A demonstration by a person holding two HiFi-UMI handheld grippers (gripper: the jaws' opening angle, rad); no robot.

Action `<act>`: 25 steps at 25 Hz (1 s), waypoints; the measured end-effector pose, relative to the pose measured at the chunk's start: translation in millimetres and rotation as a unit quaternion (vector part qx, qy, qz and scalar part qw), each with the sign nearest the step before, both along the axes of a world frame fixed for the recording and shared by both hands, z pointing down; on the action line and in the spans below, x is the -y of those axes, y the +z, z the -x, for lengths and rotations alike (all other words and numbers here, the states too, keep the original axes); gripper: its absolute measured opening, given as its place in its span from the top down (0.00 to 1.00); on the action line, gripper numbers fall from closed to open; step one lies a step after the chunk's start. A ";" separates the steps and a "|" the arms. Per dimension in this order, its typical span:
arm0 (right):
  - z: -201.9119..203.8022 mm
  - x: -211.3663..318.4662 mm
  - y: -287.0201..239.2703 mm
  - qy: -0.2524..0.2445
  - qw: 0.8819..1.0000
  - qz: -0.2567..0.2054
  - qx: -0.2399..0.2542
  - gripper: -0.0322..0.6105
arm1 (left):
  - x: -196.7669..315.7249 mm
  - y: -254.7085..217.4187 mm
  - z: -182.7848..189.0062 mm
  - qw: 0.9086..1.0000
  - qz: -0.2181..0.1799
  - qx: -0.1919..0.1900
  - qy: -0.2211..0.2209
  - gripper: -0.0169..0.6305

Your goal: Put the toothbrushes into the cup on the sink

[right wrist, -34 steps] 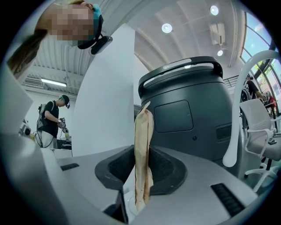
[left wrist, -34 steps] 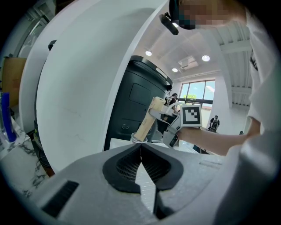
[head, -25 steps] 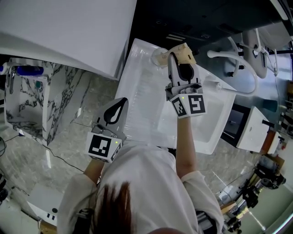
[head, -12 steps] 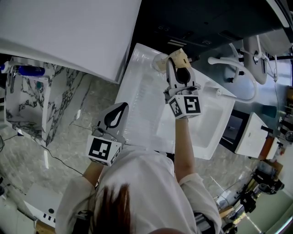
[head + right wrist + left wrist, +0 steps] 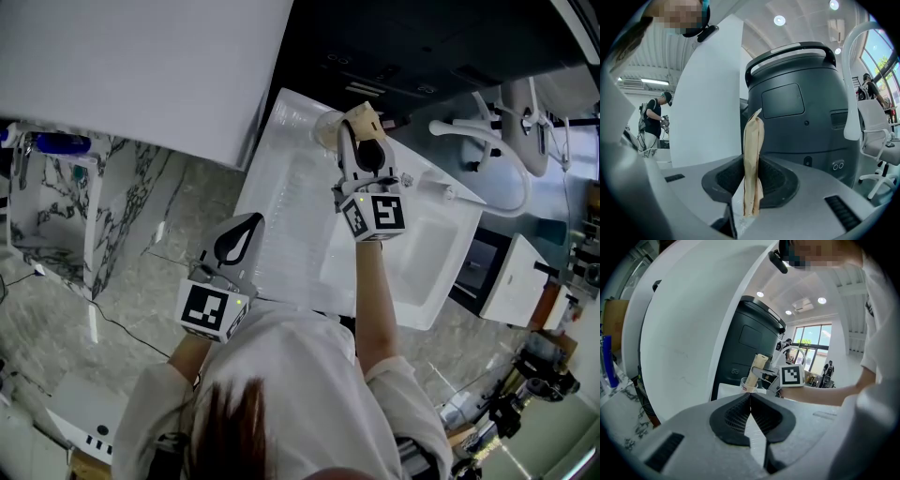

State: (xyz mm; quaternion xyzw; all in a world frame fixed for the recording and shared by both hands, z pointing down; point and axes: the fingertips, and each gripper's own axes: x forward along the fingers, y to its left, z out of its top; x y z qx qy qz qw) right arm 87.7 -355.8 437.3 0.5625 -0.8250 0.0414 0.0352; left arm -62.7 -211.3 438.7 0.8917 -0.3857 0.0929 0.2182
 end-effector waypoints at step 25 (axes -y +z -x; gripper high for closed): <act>-10.8 4.8 19.8 0.027 0.999 0.016 -0.009 0.82 | 0.4 0.8 -1.2 1.000 0.001 -0.001 0.003 0.95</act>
